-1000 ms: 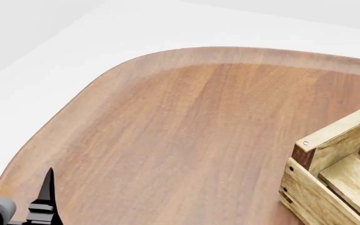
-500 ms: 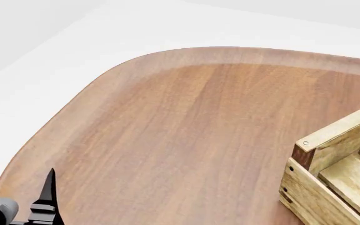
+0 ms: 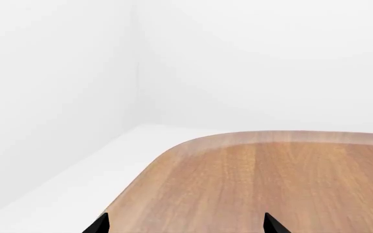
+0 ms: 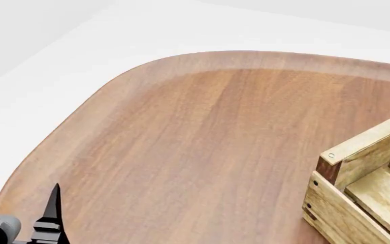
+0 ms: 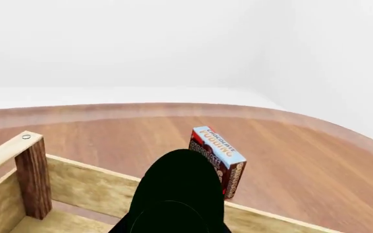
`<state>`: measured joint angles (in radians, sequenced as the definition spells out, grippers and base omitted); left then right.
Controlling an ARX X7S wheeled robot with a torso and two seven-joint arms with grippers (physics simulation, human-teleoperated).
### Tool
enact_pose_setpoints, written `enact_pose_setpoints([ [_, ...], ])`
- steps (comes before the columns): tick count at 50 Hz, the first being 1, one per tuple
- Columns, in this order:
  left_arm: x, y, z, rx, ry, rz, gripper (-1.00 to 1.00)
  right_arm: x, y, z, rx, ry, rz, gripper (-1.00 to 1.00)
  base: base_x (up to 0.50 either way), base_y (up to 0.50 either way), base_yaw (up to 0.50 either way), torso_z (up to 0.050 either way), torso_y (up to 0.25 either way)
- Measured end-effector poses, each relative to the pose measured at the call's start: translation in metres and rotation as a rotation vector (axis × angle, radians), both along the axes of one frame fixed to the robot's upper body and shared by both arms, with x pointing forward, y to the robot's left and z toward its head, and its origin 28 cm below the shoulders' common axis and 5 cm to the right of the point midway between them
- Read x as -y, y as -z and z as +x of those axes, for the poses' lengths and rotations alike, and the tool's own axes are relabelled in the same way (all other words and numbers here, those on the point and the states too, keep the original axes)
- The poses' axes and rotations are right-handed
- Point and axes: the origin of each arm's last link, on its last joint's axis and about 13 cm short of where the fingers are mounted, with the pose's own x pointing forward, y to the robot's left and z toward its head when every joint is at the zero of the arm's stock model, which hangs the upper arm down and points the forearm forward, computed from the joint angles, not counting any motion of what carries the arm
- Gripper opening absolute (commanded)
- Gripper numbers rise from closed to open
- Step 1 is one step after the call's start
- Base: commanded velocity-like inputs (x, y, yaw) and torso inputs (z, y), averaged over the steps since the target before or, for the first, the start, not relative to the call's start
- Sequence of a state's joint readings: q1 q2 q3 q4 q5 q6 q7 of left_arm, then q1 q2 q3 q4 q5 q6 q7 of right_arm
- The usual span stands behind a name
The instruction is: Pick up the salad dressing and put it in the tray.
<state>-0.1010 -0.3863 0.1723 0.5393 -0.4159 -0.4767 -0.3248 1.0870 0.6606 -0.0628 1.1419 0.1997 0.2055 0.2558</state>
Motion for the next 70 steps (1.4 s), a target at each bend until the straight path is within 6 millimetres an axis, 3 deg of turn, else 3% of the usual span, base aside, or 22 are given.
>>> enact_pose_setpoints([
  [24, 0.000, 0.000, 0.000, 0.000, -0.002, 0.001, 1.00, -0.005, 0.040, -0.009, -0.051, 0.026, 0.034, -1.00, 0.00, 0.00, 0.00, 0.000, 0.000],
  [70, 0.000, 0.000, 0.001, -0.002, -0.001, 0.004, 1.00, -0.013, 0.074, -0.022, -0.120, 0.027, 0.076, -1.00, 0.00, 0.00, 0.00, 0.000, 0.000],
])
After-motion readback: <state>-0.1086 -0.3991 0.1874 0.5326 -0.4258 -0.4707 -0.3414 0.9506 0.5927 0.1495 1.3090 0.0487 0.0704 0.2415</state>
